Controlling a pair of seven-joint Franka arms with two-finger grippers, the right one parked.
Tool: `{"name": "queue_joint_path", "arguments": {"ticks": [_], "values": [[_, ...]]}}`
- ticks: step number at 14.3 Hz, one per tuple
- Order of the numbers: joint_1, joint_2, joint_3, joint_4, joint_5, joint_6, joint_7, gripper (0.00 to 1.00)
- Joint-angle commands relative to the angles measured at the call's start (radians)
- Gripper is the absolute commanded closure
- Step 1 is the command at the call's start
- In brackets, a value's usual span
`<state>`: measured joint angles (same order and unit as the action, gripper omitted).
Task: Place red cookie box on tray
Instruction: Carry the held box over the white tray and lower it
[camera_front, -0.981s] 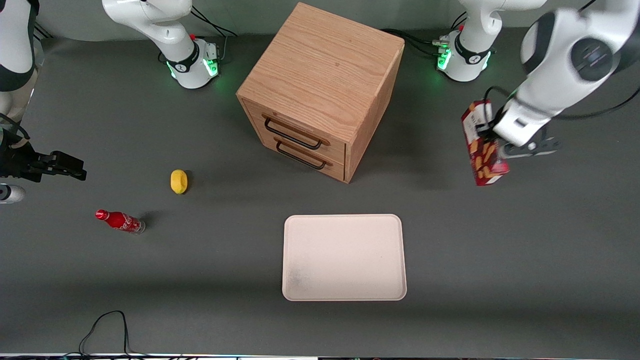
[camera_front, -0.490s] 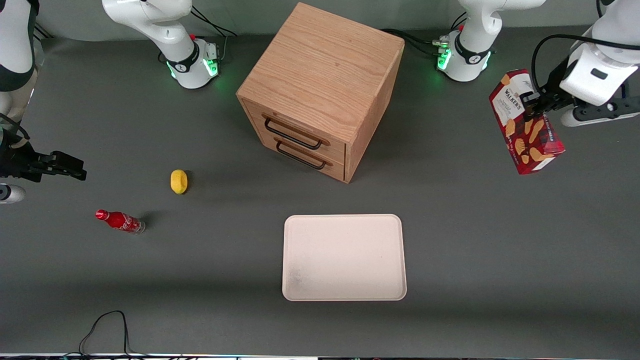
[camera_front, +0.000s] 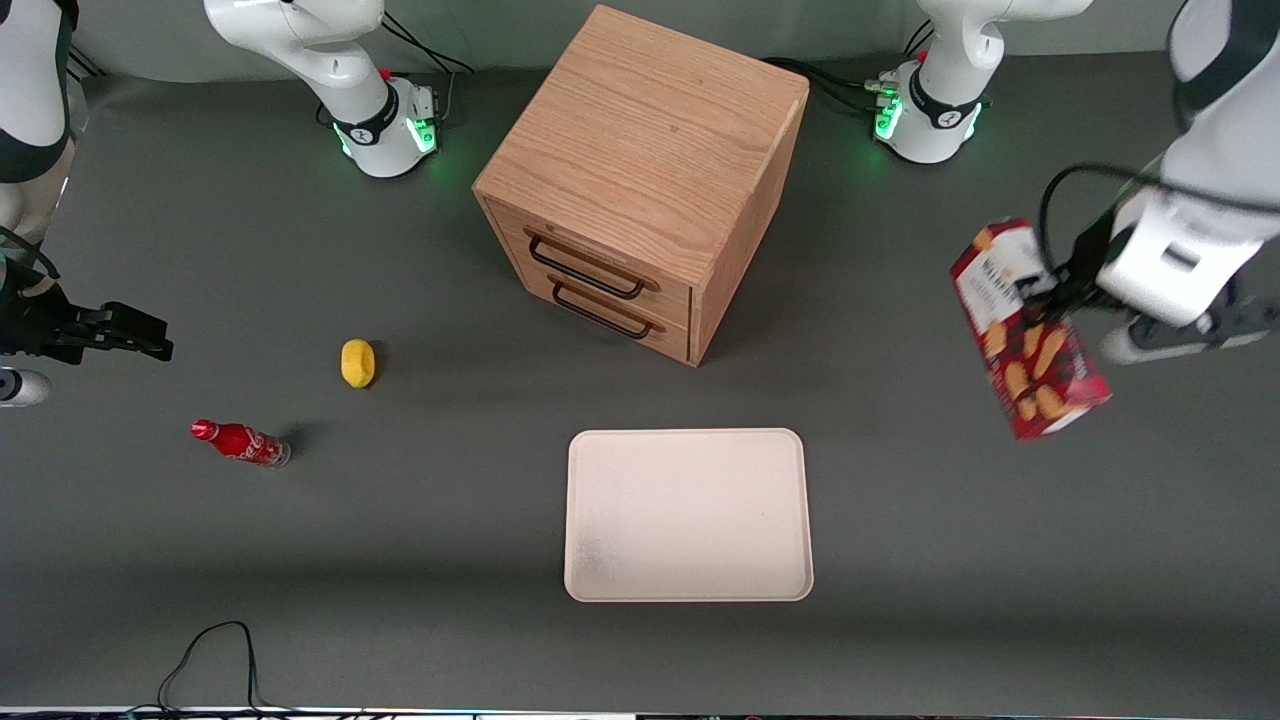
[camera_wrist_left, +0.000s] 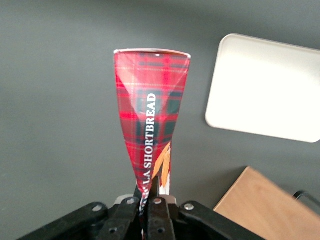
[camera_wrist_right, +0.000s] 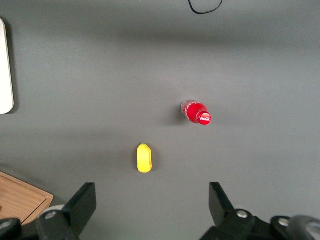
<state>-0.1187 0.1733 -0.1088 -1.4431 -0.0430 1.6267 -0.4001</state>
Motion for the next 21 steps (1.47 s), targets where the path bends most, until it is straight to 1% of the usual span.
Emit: {"name": "queue_joint_path", "arguments": {"ticks": [1, 4, 6, 8, 9, 12, 16, 19, 21], "values": [[-0.084, 0.233, 0.003, 0.278, 0.0, -0.054, -0.068, 1.0], [-0.137, 0.447, 0.0, 0.508, 0.002, -0.045, -0.079, 1.0], [-0.174, 0.523, 0.006, 0.579, 0.003, -0.002, -0.079, 1.0], [-0.209, 0.538, 0.012, 0.575, 0.015, 0.041, -0.082, 1.0], [-0.219, 0.542, 0.012, 0.573, 0.04, 0.044, -0.082, 1.0], [-0.22, 0.577, 0.011, 0.557, 0.052, 0.088, -0.076, 1.0], [-0.226, 0.644, 0.008, 0.478, 0.071, 0.179, -0.072, 1.0], [-0.239, 0.695, 0.008, 0.472, 0.08, 0.209, -0.071, 1.0], [-0.251, 0.718, 0.008, 0.465, 0.124, 0.238, -0.048, 1.0]]}}
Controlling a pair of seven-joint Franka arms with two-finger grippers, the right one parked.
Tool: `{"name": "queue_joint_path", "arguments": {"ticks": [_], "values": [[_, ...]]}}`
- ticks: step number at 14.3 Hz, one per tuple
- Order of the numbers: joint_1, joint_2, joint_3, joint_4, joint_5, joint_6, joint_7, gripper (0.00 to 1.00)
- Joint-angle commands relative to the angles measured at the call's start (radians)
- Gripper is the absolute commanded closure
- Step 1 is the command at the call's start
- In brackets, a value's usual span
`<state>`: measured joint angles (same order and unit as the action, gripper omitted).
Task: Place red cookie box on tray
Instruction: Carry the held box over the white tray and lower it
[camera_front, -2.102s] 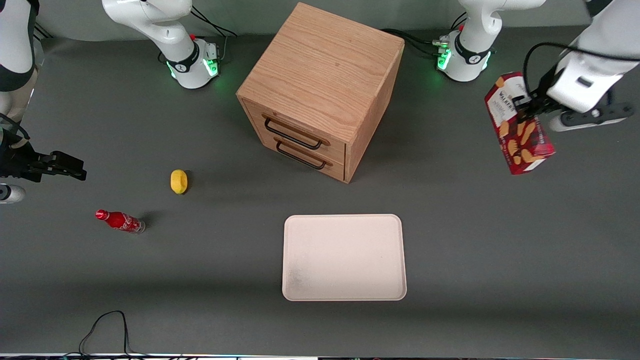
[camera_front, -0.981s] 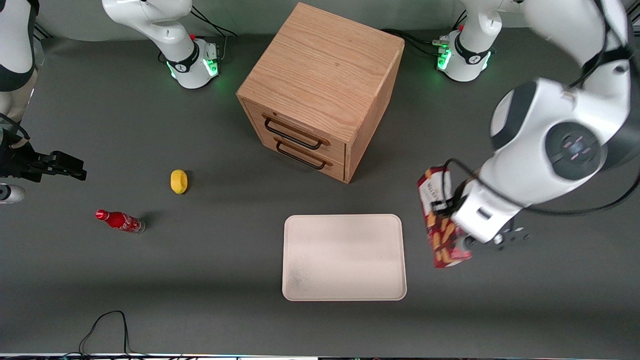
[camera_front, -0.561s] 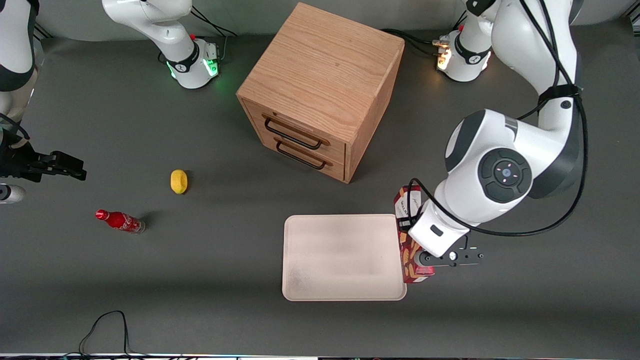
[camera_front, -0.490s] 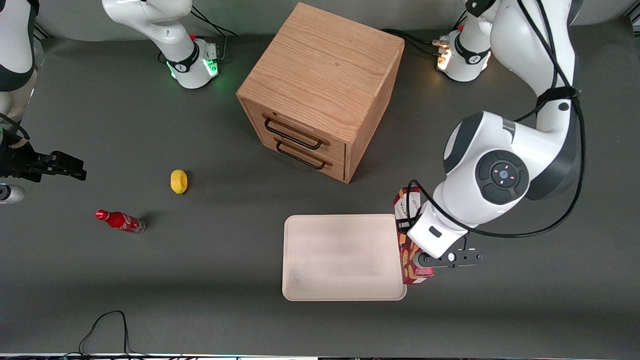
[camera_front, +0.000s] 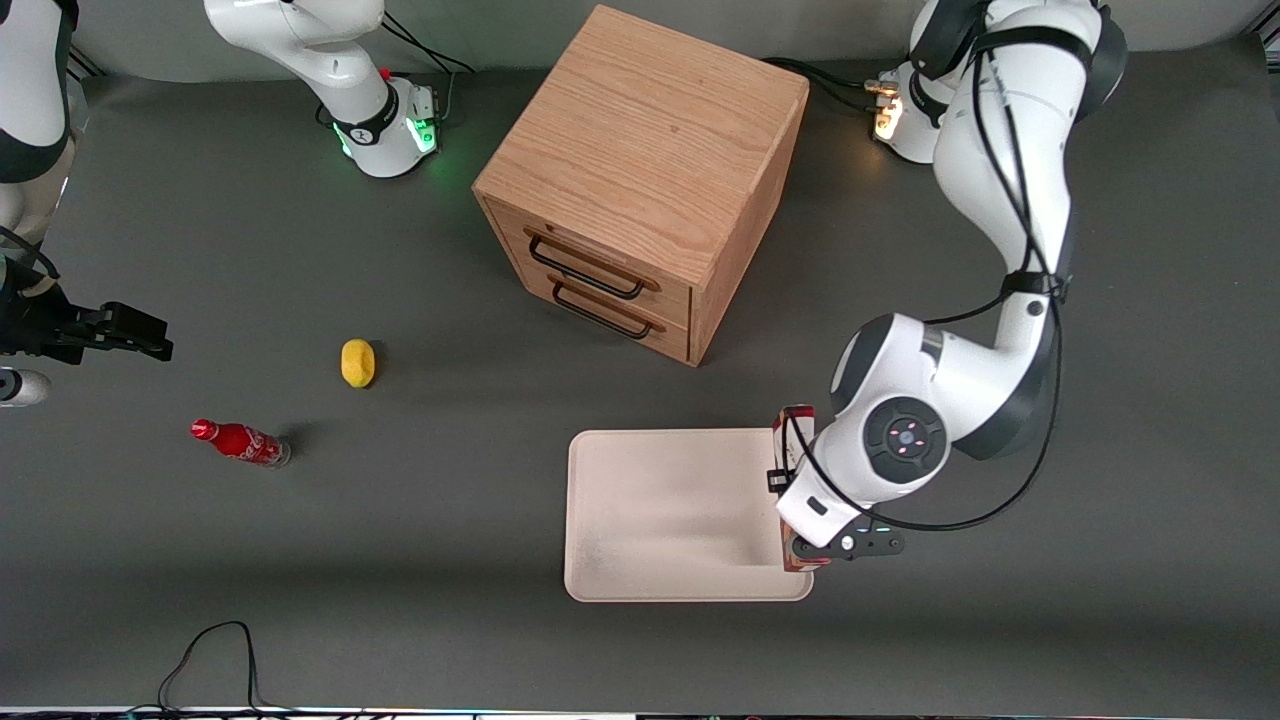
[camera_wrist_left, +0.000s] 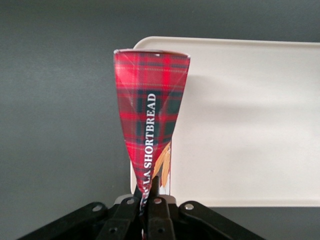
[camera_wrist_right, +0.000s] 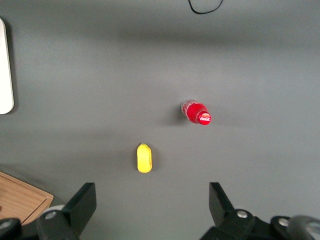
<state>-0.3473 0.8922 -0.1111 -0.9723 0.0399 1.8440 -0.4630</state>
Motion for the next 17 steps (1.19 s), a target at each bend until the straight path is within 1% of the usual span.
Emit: {"name": "queue_joint_path", "arguments": {"ticks": [1, 8, 14, 15, 16, 17], "values": [[-0.024, 0.019, 0.01, -0.011, 0.043, 0.055, 0.018, 1.0], [-0.022, 0.07, 0.013, -0.013, 0.043, 0.133, 0.0, 1.0], [-0.022, 0.094, 0.013, -0.02, 0.043, 0.144, -0.019, 1.0], [-0.022, 0.094, 0.013, -0.02, 0.044, 0.143, -0.058, 0.74], [-0.022, 0.094, 0.013, -0.022, 0.049, 0.143, -0.095, 0.45], [-0.024, 0.093, 0.013, -0.028, 0.052, 0.143, -0.105, 0.34]]}}
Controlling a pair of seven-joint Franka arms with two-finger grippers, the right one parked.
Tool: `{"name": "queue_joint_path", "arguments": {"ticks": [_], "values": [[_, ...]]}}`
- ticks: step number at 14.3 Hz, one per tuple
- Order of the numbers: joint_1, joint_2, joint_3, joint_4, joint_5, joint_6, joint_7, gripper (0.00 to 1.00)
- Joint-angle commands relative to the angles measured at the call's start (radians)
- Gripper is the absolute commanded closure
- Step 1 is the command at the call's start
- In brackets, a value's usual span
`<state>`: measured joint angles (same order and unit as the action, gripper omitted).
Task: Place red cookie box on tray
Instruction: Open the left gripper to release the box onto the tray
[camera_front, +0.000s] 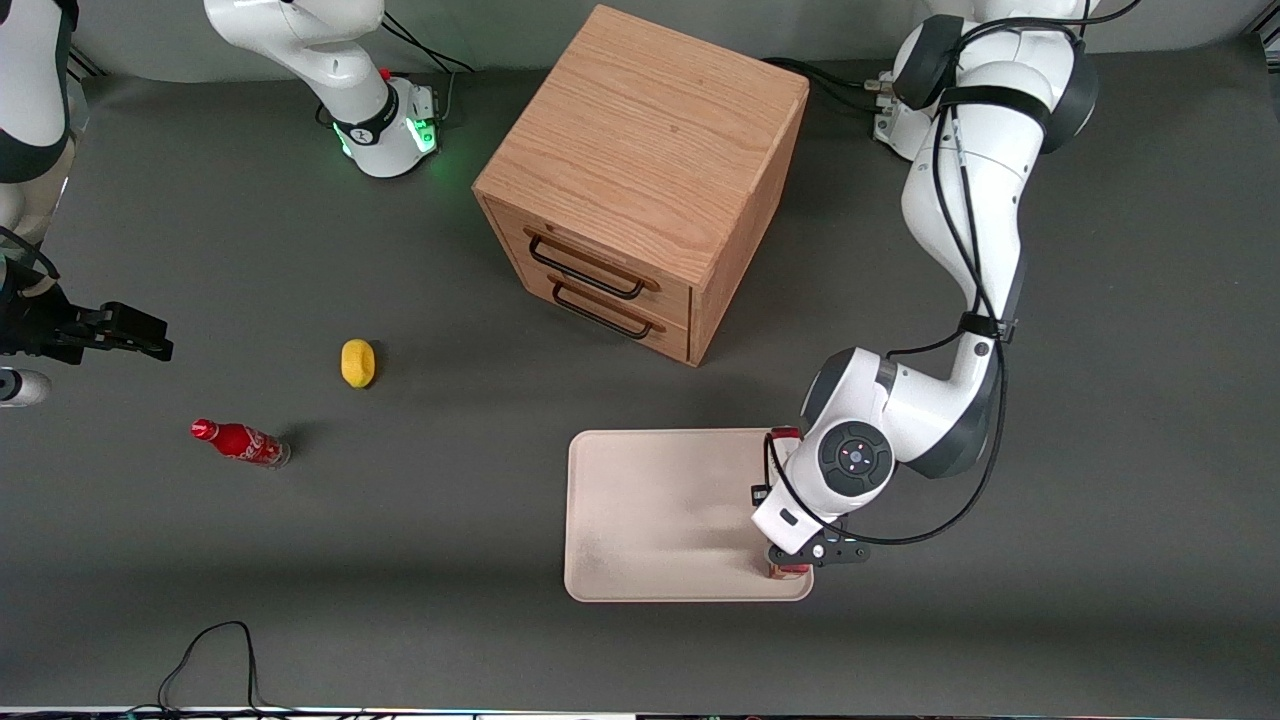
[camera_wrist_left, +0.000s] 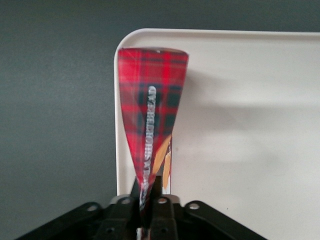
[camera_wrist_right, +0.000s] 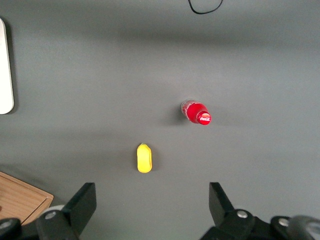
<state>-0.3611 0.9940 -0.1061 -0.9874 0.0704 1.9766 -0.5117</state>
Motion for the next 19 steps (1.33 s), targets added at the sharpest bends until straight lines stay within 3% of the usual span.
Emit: {"name": "queue_joint_path", "arguments": {"ticks": [1, 4, 7, 14, 17, 19], "values": [[-0.01, -0.011, 0.009, -0.016, 0.023, 0.008, -0.077, 0.0], [-0.01, -0.038, 0.008, -0.014, 0.035, -0.021, -0.122, 0.0], [-0.006, -0.118, 0.005, -0.004, 0.026, -0.16, -0.125, 0.0], [-0.002, -0.463, 0.0, -0.014, 0.025, -0.545, -0.119, 0.0], [0.025, -0.567, 0.005, -0.04, 0.025, -0.634, -0.097, 0.0], [0.077, -0.638, 0.005, -0.13, 0.025, -0.63, -0.017, 0.0]]}}
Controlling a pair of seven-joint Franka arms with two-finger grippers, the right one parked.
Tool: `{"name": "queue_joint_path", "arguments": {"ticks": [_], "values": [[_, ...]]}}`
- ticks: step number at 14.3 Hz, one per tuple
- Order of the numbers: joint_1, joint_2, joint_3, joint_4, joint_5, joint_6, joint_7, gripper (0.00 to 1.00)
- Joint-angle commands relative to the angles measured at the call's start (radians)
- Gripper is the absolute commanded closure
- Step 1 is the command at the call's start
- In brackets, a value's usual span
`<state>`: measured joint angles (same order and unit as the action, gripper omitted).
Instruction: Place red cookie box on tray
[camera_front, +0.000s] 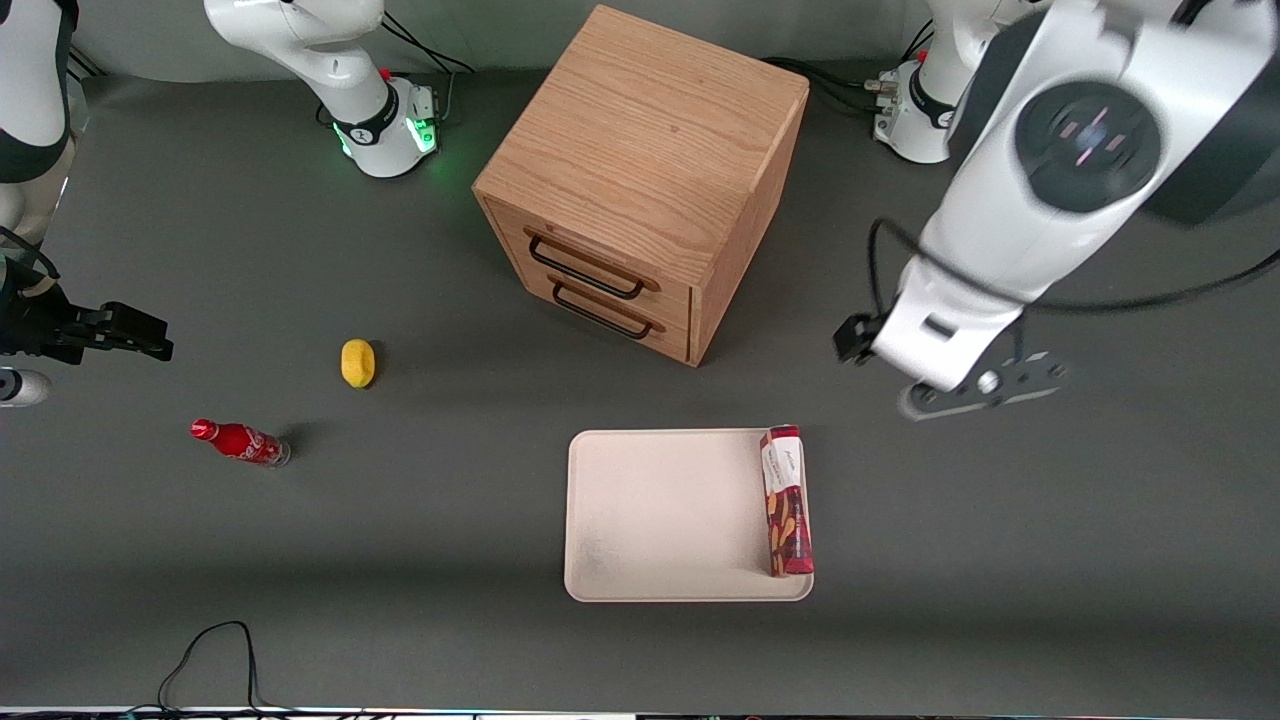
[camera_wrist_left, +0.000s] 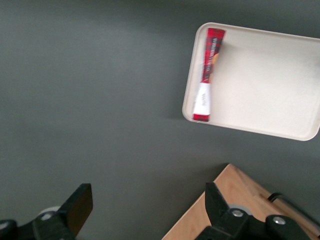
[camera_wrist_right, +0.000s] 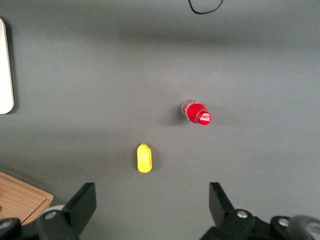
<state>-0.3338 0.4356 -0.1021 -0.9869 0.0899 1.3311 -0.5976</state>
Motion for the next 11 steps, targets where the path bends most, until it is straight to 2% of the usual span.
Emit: {"name": "queue_joint_path", "arguments": {"ticks": [1, 7, 11], "values": [[0.083, -0.128, 0.001, -0.191, 0.002, 0.028, 0.112, 0.0], [0.28, -0.36, 0.002, -0.545, -0.033, 0.198, 0.358, 0.0], [0.326, -0.408, 0.015, -0.627, -0.036, 0.259, 0.429, 0.0]]}}
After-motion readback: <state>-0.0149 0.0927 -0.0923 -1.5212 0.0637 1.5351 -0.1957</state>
